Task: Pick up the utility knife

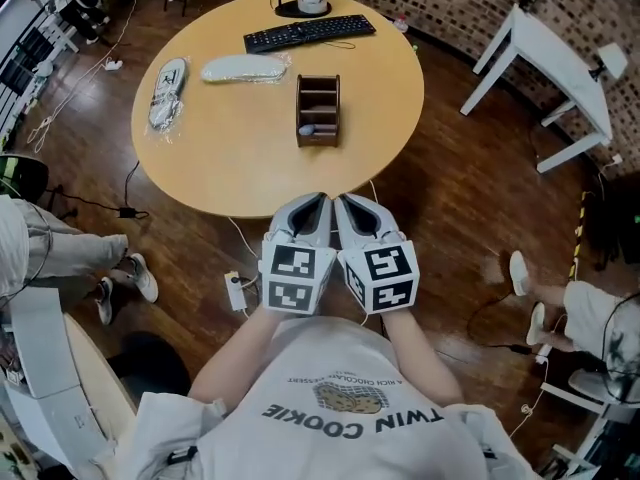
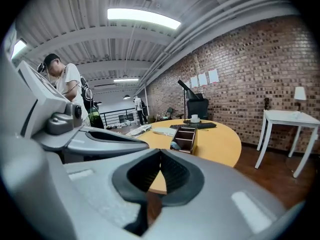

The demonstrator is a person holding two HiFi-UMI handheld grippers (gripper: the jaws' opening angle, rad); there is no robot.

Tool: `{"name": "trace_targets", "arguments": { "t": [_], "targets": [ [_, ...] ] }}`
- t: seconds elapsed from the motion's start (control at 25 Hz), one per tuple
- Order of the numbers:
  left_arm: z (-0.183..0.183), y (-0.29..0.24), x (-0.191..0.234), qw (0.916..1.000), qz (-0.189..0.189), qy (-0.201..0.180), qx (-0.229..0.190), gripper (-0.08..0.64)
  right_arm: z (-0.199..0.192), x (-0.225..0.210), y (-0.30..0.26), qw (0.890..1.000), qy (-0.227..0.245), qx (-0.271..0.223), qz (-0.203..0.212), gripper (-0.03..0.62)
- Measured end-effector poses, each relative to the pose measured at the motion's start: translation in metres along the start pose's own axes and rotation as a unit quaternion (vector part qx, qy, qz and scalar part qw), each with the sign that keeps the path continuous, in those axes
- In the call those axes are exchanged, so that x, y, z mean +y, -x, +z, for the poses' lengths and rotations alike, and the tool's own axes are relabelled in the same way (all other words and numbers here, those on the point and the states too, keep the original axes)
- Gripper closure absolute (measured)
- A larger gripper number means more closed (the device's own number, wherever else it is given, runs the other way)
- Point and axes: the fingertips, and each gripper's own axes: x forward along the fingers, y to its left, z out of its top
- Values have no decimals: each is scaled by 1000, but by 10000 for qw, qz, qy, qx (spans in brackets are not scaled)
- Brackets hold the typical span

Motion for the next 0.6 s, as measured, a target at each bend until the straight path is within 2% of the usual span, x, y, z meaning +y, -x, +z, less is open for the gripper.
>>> {"name": "trace_targets", "arguments": {
  "t": [0.16,0.28,0.44,0.6],
  "targets": [
    [8,-20,26,9998,-162,-77,41,554,10,-5,-29,9999,-36,59,-126,591],
    [12,-35,44,9989,-321,-333,104,553,17,-8,-51,9998,-64,69,-201,591],
    [13,-56,69,9943,-515,-913,203,552,20,-9,-76,9995,-138,85,-269,591],
    [8,-75,83,9829,-726,-1666,283,544,19,-14,-94,9991,-181,76,-385,591]
  ]
}}
